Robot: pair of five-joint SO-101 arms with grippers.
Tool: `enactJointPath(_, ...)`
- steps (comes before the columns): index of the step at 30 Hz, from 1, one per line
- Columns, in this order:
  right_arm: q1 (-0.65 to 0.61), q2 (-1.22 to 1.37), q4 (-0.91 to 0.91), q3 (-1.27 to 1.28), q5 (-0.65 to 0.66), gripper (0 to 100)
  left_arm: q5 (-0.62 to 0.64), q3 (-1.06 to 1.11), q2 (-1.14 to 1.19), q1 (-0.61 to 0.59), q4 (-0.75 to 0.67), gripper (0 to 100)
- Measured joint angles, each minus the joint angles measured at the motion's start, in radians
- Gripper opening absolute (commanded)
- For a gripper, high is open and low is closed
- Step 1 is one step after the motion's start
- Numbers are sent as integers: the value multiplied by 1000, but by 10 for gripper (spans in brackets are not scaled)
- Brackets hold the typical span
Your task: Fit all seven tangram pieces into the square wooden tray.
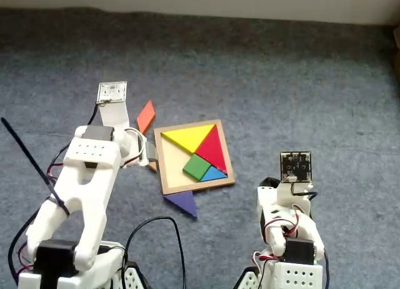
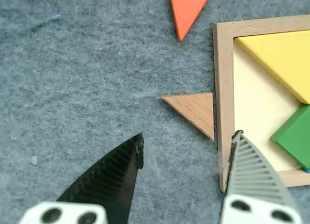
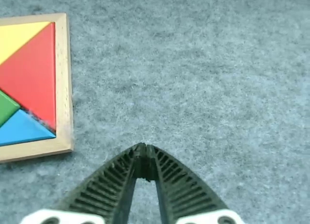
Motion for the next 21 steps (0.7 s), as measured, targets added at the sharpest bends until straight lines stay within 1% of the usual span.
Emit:
enactJointPath(9,5,0,0,0,0,9,5,-233,387,-3,8,281)
enactJointPath(12,3,0,0,0,0,9,5,-305,446,-3,38,280)
enactJointPath(16,3,0,0,0,0,9,5,-367,496,-41,91,280)
enactJointPath(21,3,0,0,0,0,9,-6,-374,506,-94,104,280)
